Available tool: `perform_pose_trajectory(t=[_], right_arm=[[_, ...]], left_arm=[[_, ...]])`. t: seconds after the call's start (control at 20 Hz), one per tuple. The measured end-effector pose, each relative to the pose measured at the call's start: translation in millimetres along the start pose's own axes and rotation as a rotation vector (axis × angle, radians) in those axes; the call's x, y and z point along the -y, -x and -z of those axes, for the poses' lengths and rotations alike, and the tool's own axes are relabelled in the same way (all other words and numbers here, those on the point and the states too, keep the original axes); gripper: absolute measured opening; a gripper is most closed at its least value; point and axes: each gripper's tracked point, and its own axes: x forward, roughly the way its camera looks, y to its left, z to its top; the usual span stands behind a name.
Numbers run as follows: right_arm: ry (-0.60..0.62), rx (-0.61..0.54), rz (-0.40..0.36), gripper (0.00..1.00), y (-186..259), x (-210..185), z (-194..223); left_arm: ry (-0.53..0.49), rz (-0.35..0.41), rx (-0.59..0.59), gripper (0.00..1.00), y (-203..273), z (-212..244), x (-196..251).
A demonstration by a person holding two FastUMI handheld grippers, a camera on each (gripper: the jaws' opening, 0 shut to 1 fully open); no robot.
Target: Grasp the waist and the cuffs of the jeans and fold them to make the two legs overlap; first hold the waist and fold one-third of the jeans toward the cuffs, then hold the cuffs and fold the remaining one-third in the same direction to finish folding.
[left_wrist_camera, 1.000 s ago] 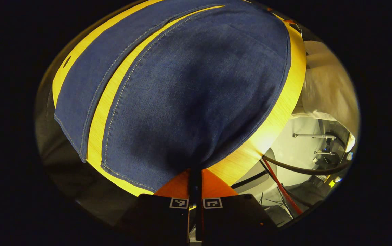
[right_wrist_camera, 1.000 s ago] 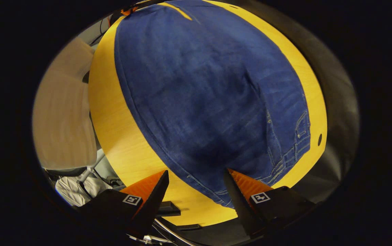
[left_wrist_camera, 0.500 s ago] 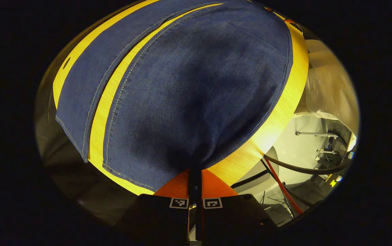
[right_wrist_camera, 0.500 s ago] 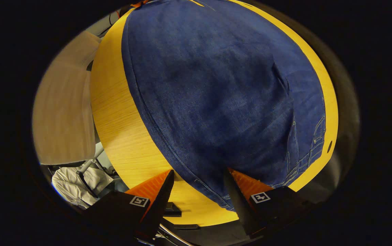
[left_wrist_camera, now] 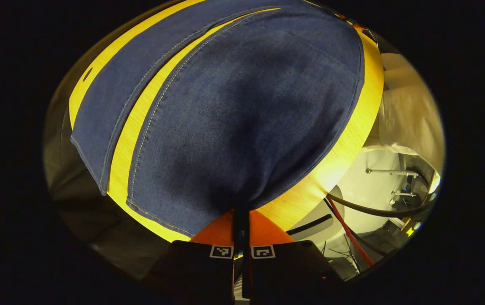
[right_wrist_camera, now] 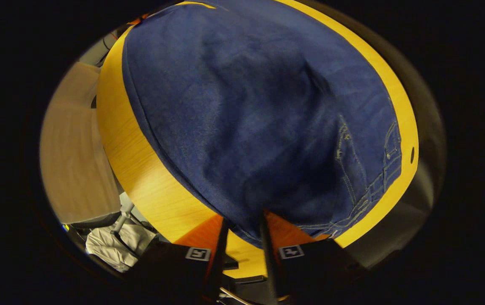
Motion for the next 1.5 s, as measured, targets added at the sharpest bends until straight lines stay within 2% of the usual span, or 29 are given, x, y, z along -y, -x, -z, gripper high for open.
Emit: perform_pose_trajectory(t=[0.1,0.2,0.4,0.5,0.55,0.7,0.8,1.0,1.1,1.25,1.35,1.5], right_arm=[[-0.059,0.027,0.031,0.19,1,9,-5],[-0.111,0.053,0.068,0.06,0,11,-6],[-0.288,0.104,0.084,0.06,-2,13,-7],[-0.376,0.13,0.068,0.06,5,14,-12],[-0.412,0.139,0.061,0.06,8,17,-15],[-0.555,0.165,0.05,0.03,22,24,-15],[-0.65,0.195,0.053,0.03,35,30,-18],[-0.819,0.317,0.068,0.02,64,48,-38],[-0.945,0.408,0.04,0.03,83,64,-50],[-1.121,0.54,-0.009,0.05,120,89,-69],[-1.17,0.597,-0.012,0.03,140,112,-83],[-1.203,0.628,0.002,0.02,151,142,-105]], left_arm=[[0.031,0.005,0.02,0.01,0,-1,1],[0.073,-0.005,0.061,0.01,0,-2,1],[0.288,-0.077,0.171,0.01,1,-4,-1],[0.383,-0.128,0.18,0.01,-2,-1,-2],[0.429,-0.129,0.162,0.02,-3,1,1],[0.531,-0.112,0.159,0.0,8,-2,1],[0.643,-0.092,0.216,0.0,27,-12,-7],[0.955,0.05,0.398,0.0,73,-46,-27],[1.022,0.081,0.482,0.0,91,-59,-46],[1.067,0.053,0.585,0.0,122,-73,-77],[1.115,0.032,0.647,0.0,149,-83,-100],[1.194,-0.007,0.723,0.0,162,-93,-140]])
